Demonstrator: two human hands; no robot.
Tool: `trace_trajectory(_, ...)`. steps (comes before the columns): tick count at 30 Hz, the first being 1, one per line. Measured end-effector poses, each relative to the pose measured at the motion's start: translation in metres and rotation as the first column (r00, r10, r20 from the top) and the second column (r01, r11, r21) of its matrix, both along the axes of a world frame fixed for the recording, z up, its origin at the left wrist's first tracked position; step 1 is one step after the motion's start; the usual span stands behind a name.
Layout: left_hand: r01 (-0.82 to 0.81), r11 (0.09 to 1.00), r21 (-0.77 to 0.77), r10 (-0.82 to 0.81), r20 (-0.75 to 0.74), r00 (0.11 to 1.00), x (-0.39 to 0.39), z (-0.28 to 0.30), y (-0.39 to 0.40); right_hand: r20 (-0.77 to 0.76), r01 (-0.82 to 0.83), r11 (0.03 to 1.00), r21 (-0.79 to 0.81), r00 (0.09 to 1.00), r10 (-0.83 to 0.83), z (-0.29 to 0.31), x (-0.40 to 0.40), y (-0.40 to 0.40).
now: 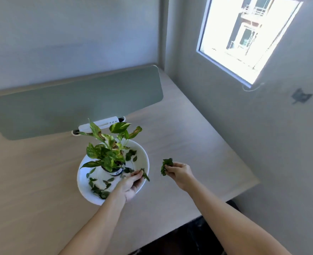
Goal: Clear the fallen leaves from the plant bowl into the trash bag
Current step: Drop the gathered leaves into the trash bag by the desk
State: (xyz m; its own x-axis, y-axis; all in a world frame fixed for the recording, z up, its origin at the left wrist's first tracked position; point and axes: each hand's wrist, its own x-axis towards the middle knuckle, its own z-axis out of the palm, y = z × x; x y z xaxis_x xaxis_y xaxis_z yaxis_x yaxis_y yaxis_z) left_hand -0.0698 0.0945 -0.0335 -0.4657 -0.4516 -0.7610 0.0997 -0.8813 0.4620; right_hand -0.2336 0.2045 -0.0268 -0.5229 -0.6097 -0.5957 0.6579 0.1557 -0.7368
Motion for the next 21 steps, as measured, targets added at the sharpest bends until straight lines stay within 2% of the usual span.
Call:
trace_trajectory(6, 0.176, 0.984, -0.015, -0.177, -0.077, 0.981, -0.106, 0.008, 0.109, -0.029, 0.105, 0.994, -0.016, 0.994, -0.105, 0.001, -0.07, 0.129)
trace_trajectory(10, 0.319, 0.948, 0.004, -0.317, -0.099, 0.943, -0.161, -0.003, 0.19, -0.035, 0.236, 0.971, 0.047, 0.972, -0.234, -0.02, -0.099, 0.212)
trace_trajectory(15, 0.468, 0.88, 0.08, -0.468, -0.016, 0.883, -0.194, -0.034, 0.275, 0.005, 0.355, 0.923, 0.151, 0.933, -0.359, -0.066, -0.105, 0.293)
trace_trajectory(21, 0.508, 0.84, 0.192, -0.54, 0.198, 0.818, -0.205, -0.115, 0.303, 0.051, 0.426, 0.839, 0.339, 0.882, -0.468, -0.15, -0.096, 0.325)
